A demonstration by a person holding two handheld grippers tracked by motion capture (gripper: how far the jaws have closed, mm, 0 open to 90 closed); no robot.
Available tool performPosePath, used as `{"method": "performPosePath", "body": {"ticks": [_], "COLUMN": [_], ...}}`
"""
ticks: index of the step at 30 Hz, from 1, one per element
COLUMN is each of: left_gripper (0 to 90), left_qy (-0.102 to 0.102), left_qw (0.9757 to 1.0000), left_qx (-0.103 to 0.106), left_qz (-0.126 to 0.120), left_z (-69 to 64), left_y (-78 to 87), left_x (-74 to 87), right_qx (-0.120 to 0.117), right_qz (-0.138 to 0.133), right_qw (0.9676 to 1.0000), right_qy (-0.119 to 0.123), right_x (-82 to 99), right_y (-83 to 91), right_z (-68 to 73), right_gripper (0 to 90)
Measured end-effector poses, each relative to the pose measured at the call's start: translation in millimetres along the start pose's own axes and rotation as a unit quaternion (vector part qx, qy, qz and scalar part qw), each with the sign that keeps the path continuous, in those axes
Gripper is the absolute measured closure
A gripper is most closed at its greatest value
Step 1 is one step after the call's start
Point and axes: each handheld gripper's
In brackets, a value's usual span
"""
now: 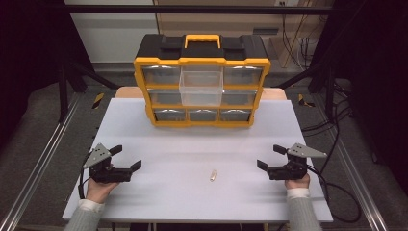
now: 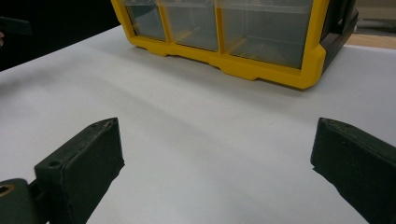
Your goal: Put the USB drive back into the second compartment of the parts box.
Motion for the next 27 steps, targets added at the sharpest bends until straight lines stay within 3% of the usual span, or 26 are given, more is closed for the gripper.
{"method": "performPosePath", "body": {"ticks": [19,27], "left_gripper": [0.0,0.0], "left_qy": [-0.006,-0.007], "left_qw": [1.0000,0.9999], "left_qx": [-0.004,-0.004], "left_qz": [-0.001,-0.006], "left_z": [-4.7,-12.9], "left_y": [-0.6,-1.0], "left_x": [-5.3,-12.5], "right_qx": [-0.001,-0.005], "right_qz": [-0.001,-0.006], "right_qw": [1.0000,0.9999], "right_qy": [0.007,0.012], "right_x": [0.0,0.0], "right_y": [1.7,2.7], "right_z": [1.1,1.7], "right_gripper": [2.7,2.7]}}
Point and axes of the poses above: each handheld gripper's, and its own axes: y roughly backward along the jaws, x roughly out of its underside, z roughly to its left, and after that the axes turned 8 degrees about y, right-handed
